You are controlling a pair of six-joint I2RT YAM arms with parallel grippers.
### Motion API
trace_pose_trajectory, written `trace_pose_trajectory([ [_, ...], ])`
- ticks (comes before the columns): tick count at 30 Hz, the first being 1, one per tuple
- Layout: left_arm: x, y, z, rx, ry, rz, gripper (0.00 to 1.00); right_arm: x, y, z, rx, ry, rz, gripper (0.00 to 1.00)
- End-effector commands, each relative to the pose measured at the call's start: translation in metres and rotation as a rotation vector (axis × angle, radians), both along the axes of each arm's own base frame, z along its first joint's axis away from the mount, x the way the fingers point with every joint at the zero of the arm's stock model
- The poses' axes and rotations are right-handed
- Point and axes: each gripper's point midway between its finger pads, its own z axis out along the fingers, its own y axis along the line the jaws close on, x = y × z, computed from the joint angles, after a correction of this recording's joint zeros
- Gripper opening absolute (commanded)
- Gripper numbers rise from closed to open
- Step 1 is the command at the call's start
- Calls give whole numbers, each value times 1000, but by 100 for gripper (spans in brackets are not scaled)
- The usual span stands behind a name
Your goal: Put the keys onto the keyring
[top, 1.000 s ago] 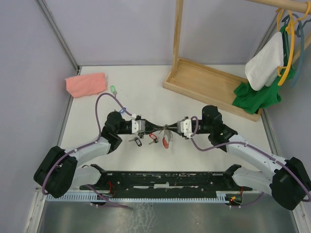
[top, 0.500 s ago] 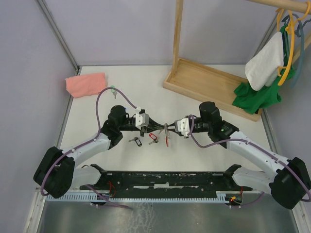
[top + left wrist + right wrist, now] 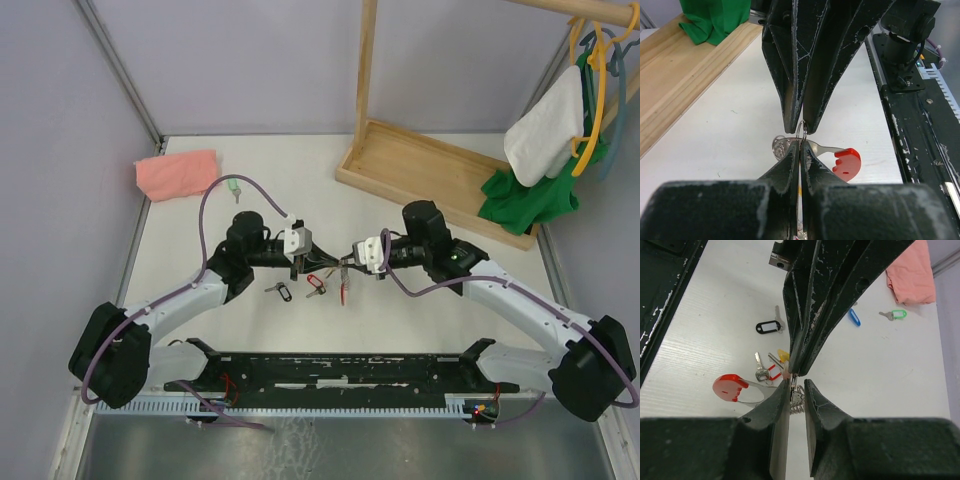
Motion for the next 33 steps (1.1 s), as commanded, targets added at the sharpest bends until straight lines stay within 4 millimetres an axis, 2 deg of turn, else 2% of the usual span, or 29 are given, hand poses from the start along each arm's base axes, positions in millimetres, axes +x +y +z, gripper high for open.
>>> trace_pose_trajectory([
  [1,5,-4,23,-19,-68,-1,3,0,5,18,-3,-33,19,25],
  [24,1,-8,23,-8,-67,-11,3,3,5,0,-100,3,-5,21],
  [27,1,-8,22,-2,-65,-9,3,4,7,0,-93,5,-5,16],
  [30,3,-8,19,9,-59,3,3,6,7,2,-85,1,-19,2],
  [33,7,-5,14,29,-49,30,3,10,7,9,-55,-28,-51,1],
])
